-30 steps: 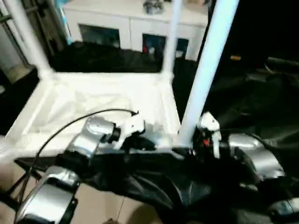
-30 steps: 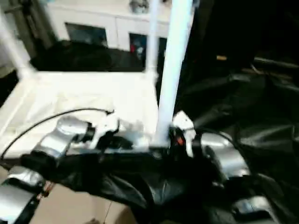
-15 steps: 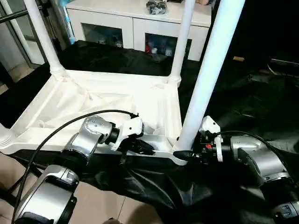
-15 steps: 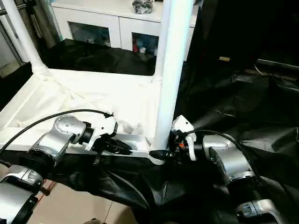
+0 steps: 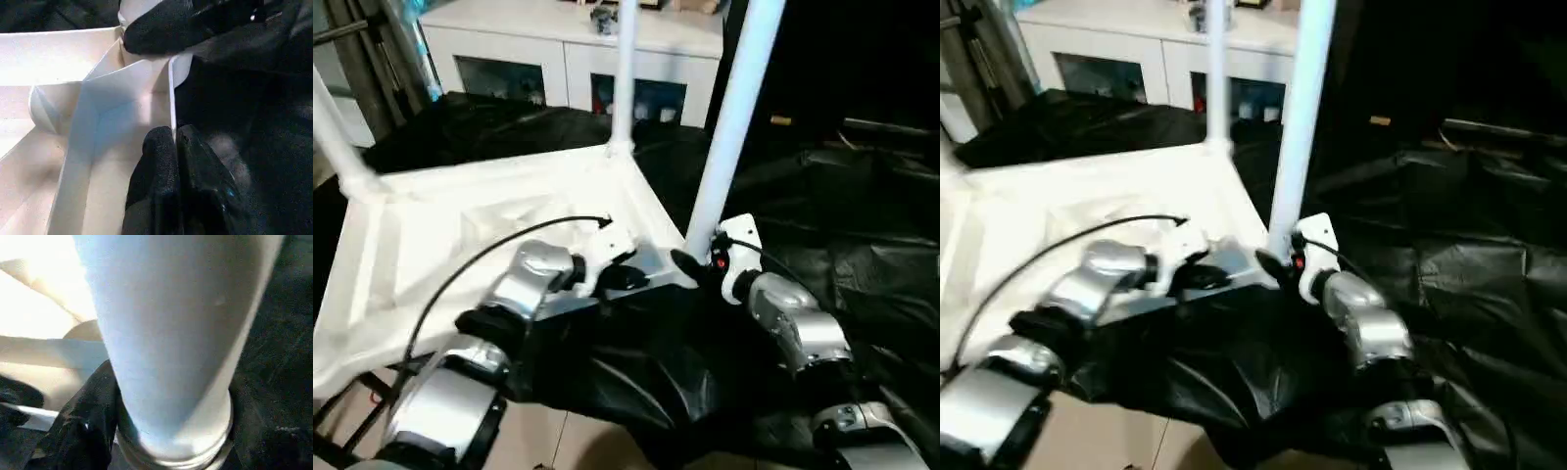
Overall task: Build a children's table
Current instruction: Rotate leg to tighten
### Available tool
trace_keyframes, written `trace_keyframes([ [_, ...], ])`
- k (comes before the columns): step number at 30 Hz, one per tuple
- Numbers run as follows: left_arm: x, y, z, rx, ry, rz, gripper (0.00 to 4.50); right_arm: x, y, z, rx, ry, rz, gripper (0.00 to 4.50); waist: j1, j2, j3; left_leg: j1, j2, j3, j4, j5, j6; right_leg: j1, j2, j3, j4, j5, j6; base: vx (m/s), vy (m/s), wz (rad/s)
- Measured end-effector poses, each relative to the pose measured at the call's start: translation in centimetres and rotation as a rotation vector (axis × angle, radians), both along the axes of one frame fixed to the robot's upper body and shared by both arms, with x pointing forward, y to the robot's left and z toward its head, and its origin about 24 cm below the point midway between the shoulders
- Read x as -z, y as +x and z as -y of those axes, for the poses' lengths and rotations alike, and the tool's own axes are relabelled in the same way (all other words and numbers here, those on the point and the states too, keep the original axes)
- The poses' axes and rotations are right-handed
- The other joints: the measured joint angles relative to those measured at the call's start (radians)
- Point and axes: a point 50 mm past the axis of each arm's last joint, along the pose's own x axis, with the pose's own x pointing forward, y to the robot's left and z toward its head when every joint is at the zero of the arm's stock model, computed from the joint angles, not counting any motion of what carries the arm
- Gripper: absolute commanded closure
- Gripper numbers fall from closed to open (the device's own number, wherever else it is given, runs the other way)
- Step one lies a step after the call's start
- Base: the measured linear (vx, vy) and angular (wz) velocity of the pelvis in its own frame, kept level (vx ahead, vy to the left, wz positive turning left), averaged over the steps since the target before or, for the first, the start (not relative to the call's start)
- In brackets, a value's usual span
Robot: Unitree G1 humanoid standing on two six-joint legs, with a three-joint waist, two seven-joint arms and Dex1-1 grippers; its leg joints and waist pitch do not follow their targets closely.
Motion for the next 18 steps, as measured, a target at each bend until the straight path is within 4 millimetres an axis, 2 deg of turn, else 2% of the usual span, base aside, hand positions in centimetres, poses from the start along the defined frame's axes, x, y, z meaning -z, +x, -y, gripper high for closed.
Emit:
trace_keyframes([
  [1,0.0,0.0,0.2,0.003,-0.002,0.000,4.50,0.1,0.0,0.0,0.001,-0.004,0.002,1.06,0.002,0.000,0.000,0.000,0.000,0.000,0.000,0.000,0.000,0.000,0.000,0.000,0.000,0.001,0.000,0.000,0.000,0.00],
  [5,0.0,-0.1,0.4,0.022,-0.004,0.004,4.50,0.0,0.0,0.2,-0.019,-0.008,0.007,0.61,0.007,0.000,0.000,0.000,0.000,0.000,-0.001,0.000,0.000,0.001,0.000,0.000,0.000,0.002,-0.002,0.000,0.000,0.00],
  [10,-0.1,-0.2,0.7,0.036,0.003,0.026,4.50,-0.2,-0.2,1.1,-0.078,-0.039,0.016,0.59,0.013,0.001,0.000,-0.002,0.000,0.000,-0.003,0.000,0.000,0.001,0.000,0.000,0.001,0.005,-0.007,0.000,0.000,0.00],
  [12,0.0,-0.2,0.9,0.036,-0.001,0.025,4.06,-0.2,-0.2,1.5,-0.093,-0.046,0.015,0.59,0.018,0.001,0.000,-0.003,0.000,0.001,-0.004,0.000,0.000,0.001,0.000,0.001,0.001,0.005,-0.007,0.000,0.000,0.00],
  [18,-0.2,0.0,0.9,0.031,0.029,0.048,3.59,-0.4,-0.4,2.1,-0.120,-0.044,0.021,0.59,0.017,0.001,0.000,-0.003,0.001,0.002,-0.007,0.000,0.000,0.000,0.000,0.000,0.001,0.005,-0.007,0.000,0.000,0.00],
])
